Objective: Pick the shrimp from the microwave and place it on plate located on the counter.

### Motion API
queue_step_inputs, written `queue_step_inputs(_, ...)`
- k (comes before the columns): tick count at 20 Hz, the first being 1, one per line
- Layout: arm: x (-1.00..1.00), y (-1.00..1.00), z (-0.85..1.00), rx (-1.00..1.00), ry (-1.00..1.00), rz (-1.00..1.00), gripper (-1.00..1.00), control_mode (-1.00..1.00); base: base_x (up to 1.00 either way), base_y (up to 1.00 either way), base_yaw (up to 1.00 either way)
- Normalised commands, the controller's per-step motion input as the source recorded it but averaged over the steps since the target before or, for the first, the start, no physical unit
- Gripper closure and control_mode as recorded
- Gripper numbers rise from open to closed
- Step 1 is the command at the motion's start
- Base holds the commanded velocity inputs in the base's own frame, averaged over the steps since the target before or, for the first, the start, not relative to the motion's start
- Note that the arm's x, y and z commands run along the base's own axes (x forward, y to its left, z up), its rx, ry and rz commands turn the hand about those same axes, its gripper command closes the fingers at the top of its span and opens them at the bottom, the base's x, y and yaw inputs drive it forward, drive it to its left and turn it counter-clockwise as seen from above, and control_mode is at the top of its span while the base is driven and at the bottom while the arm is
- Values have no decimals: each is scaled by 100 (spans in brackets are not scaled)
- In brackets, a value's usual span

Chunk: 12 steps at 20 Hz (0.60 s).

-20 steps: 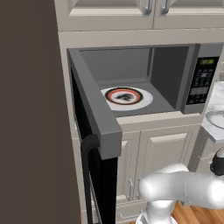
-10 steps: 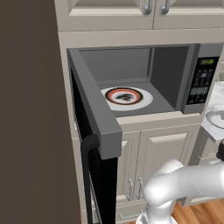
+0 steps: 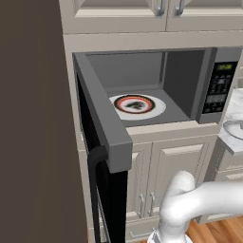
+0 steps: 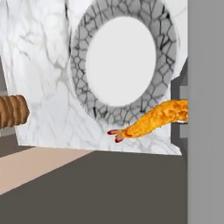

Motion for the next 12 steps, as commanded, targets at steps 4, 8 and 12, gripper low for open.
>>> queue_step_inputs(4,23,-8,-35,0,0,0,100,-100,0,0,0)
queue_step_inputs(8,26,-6,-36,0,0,0,100,-100,0,0,0)
queue_step_inputs(12,42,-9,-27,0,0,0,100,-100,0,0,0)
